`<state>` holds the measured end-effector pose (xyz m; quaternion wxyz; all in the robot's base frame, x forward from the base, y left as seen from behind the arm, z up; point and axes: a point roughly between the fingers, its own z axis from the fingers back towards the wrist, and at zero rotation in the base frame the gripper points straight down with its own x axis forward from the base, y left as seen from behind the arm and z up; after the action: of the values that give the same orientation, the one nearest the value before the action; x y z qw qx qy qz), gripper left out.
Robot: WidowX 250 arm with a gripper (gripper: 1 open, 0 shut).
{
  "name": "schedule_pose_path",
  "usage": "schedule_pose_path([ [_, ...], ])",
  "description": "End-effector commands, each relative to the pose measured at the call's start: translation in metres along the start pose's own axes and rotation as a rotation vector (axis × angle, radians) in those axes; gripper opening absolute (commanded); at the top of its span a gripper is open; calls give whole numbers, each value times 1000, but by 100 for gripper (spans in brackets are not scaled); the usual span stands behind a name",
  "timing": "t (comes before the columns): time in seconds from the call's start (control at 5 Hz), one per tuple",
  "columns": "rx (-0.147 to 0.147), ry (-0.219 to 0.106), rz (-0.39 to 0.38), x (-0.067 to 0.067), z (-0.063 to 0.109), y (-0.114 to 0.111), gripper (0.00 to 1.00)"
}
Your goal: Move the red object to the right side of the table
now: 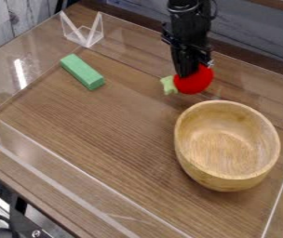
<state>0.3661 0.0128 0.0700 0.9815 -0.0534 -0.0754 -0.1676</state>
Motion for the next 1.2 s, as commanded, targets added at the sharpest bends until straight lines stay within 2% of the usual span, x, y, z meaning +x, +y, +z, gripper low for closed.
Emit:
schedule_pose_path([
  [0.0,51,-70,46,15,19,-2,0],
  [0.2,64,-72,84,16,16,-12,0],
  [0.4,75,-74,111,10,6,-11,0],
  [0.6,89,-111,122,2,26,-18,0],
  [0.8,119,-155,195,-11,61,-20,0],
  [1.0,127,-130,274,-48,69,-25,0],
])
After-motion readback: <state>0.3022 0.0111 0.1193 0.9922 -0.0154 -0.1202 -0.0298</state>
